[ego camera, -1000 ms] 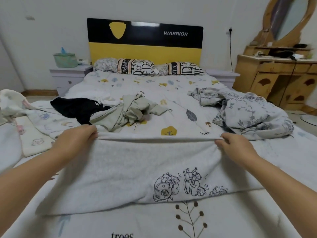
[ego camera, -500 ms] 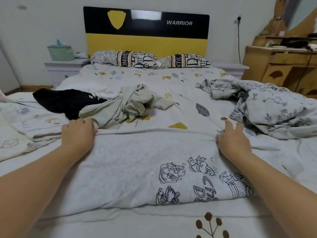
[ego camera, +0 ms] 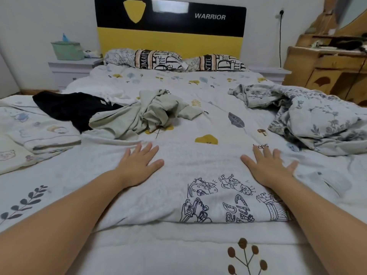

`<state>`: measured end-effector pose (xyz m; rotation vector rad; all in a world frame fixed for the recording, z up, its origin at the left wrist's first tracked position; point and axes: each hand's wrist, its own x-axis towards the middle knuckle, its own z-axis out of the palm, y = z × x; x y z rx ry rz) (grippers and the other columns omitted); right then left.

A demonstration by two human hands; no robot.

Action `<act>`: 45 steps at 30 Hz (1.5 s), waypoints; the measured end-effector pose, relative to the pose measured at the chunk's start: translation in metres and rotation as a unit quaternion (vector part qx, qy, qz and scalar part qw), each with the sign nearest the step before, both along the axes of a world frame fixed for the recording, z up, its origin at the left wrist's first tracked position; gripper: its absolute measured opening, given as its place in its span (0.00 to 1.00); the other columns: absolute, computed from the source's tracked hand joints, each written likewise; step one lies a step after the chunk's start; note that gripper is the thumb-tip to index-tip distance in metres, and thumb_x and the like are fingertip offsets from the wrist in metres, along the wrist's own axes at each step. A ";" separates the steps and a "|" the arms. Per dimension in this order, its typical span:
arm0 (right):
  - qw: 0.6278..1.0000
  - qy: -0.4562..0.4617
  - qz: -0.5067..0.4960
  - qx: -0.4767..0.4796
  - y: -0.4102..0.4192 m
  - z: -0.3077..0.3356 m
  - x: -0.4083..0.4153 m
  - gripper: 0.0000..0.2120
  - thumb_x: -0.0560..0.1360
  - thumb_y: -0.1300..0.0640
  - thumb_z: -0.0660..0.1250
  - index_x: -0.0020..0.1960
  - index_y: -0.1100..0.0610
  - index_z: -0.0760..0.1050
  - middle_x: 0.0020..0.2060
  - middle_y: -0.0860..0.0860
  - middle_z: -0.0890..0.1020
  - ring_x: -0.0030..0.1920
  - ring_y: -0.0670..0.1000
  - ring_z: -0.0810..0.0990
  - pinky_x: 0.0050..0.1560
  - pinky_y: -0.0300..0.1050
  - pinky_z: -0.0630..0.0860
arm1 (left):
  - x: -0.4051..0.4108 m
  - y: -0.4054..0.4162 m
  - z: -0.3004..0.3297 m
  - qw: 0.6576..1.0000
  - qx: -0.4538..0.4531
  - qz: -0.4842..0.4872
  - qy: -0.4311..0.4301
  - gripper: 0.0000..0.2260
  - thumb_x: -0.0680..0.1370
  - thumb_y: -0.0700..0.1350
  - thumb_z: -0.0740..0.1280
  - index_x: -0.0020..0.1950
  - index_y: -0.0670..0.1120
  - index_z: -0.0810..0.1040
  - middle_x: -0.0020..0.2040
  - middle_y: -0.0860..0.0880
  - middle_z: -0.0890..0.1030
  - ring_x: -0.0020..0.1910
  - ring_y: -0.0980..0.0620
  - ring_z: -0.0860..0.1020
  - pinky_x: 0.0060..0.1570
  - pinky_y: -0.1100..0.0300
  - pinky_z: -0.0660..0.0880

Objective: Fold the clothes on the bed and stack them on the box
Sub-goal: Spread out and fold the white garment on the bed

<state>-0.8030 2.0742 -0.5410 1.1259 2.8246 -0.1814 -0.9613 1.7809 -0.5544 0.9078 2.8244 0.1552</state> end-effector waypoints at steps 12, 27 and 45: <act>0.999 -0.012 -0.018 0.046 -0.029 -0.004 0.059 0.34 0.75 0.32 0.38 0.77 0.46 0.41 0.77 0.51 0.41 0.76 0.59 0.40 0.73 0.63 0.41 | 0.055 -0.035 -0.011 0.998 -0.018 0.042 0.053 0.56 0.48 0.74 0.16 0.75 0.60 0.38 0.77 0.55 0.40 0.76 0.46 0.39 0.72 0.43 0.38; 0.952 0.300 -0.010 -0.064 -0.041 0.046 0.100 0.15 0.78 0.59 0.60 0.64 0.58 0.73 0.64 0.55 0.73 0.66 0.55 0.67 0.64 0.46 0.61 | 0.106 0.003 0.047 0.999 0.043 -0.026 0.005 0.27 0.81 0.56 0.52 0.78 0.52 0.47 0.78 0.50 0.48 0.77 0.50 0.47 0.74 0.49 0.43; 0.834 0.401 -0.287 -0.248 -0.007 0.032 0.139 0.30 0.72 0.56 0.71 0.68 0.65 0.64 0.60 0.61 0.76 0.60 0.60 0.75 0.52 0.45 0.69 | 0.172 0.226 0.050 0.964 0.112 -0.235 -0.058 0.20 0.82 0.47 0.54 0.74 0.44 0.62 0.74 0.45 0.62 0.73 0.47 0.60 0.69 0.58 0.58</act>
